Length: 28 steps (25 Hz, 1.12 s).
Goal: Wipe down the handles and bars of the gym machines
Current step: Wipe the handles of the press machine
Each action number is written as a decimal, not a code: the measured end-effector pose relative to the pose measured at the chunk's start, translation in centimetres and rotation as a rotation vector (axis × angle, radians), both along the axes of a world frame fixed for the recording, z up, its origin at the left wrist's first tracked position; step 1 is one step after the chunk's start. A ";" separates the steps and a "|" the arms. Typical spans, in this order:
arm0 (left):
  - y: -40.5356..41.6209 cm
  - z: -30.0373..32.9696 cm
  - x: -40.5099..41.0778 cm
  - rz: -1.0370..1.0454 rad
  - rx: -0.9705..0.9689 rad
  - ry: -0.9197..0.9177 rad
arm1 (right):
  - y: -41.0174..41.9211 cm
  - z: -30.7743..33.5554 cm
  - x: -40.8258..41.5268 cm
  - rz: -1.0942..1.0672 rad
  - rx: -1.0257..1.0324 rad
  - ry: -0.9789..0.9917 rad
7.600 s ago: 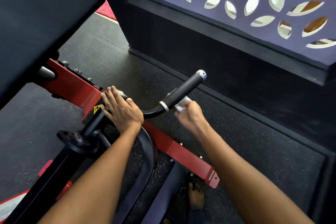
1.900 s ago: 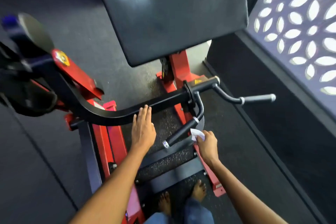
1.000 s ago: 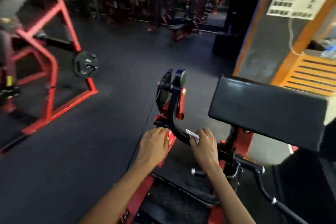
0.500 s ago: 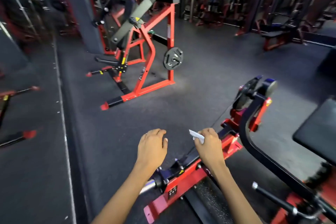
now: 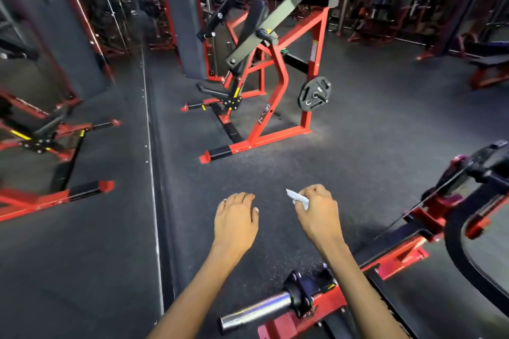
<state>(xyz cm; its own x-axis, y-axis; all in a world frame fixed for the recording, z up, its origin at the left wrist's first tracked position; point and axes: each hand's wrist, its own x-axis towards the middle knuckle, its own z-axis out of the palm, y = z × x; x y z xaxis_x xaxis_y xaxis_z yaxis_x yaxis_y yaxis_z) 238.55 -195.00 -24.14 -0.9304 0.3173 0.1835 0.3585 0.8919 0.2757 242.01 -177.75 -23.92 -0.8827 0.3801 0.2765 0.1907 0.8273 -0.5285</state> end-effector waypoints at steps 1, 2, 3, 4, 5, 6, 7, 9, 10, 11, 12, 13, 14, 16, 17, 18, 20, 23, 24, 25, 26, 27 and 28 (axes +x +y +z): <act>-0.3 0.0 -1.3 0.003 -0.014 -0.004 | -0.1 0.0 -1.4 -0.002 0.010 -0.014; -0.5 0.0 -2.6 0.009 -0.022 -0.005 | -0.1 0.0 -2.7 0.001 0.011 -0.024; -0.7 0.0 -3.8 0.022 -0.024 -0.003 | -0.1 -0.1 -4.0 0.015 0.007 -0.030; -0.7 0.1 -5.2 0.045 -0.020 0.001 | -0.1 -0.1 -5.7 0.041 0.006 -0.025; -0.8 0.3 -6.6 0.063 -0.018 0.003 | 0.0 0.0 -7.3 0.065 0.006 -0.021; -0.9 0.5 -7.9 0.074 -0.017 0.003 | -0.1 0.3 -8.8 0.076 0.001 -0.022; -0.9 0.8 -9.2 0.081 -0.022 -0.003 | -0.1 0.6 -10.3 0.078 -0.006 -0.025; -1.0 1.0 -11.5 0.098 -0.023 -0.008 | -0.3 1.0 -12.8 0.087 0.004 -0.035; -0.9 1.0 -12.8 0.105 -0.017 -0.009 | -0.4 1.0 -13.9 0.086 0.025 -0.054; -0.8 1.0 -14.0 0.112 -0.009 -0.013 | -0.4 1.0 -15.1 0.081 0.046 -0.075; -0.7 0.9 -15.1 0.111 -0.005 -0.018 | -0.5 1.0 -16.1 0.075 0.061 -0.090; -0.5 0.8 -16.7 0.101 0.000 -0.016 | -0.6 1.0 -17.5 0.068 0.065 -0.097; -0.4 0.7 -18.3 0.087 0.004 -0.016 | -0.8 1.0 -18.9 0.059 0.068 -0.101; -0.3 0.5 -22.1 0.054 0.022 -0.027 | -1.2 1.0 -22.0 0.032 0.064 -0.126; -0.3 0.4 -24.0 0.039 0.030 -0.038 | -1.4 0.9 -23.5 0.014 0.058 -0.140; -0.5 0.2 -26.2 0.020 0.037 -0.042 | -1.7 0.7 -25.2 -0.008 0.054 -0.148; -1.0 0.0 -29.9 -0.019 0.033 -0.036 | -2.1 0.4 -28.3 -0.042 0.044 -0.163; -2.2 -0.8 -36.9 -0.071 0.035 -0.041 | -3.4 0.1 -33.9 -0.096 0.031 -0.174; -2.5 -1.0 -38.9 -0.083 0.027 -0.045 | -3.9 0.1 -35.4 -0.114 0.025 -0.176; -2.8 -1.2 -40.7 -0.093 0.026 -0.049 | -4.3 0.1 -36.7 -0.133 0.020 -0.177; -2.8 -1.4 -42.2 -0.104 0.031 -0.052 | -4.7 0.2 -37.8 -0.154 0.016 -0.175; -2.8 -1.5 -43.2 -0.110 0.037 -0.052 | -4.9 0.2 -38.6 -0.168 0.015 -0.172; -2.8 -1.7 -44.0 -0.115 0.039 -0.046 | -5.1 0.3 -39.2 -0.175 0.021 -0.172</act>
<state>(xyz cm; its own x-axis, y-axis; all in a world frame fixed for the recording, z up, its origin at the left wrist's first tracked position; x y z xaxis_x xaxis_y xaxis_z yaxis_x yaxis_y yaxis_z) 194.57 -197.84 -25.80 -0.8960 0.4157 0.1563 0.4440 0.8338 0.3281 202.80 -182.80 -23.61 -0.8388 0.5268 0.1375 0.4172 0.7843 -0.4592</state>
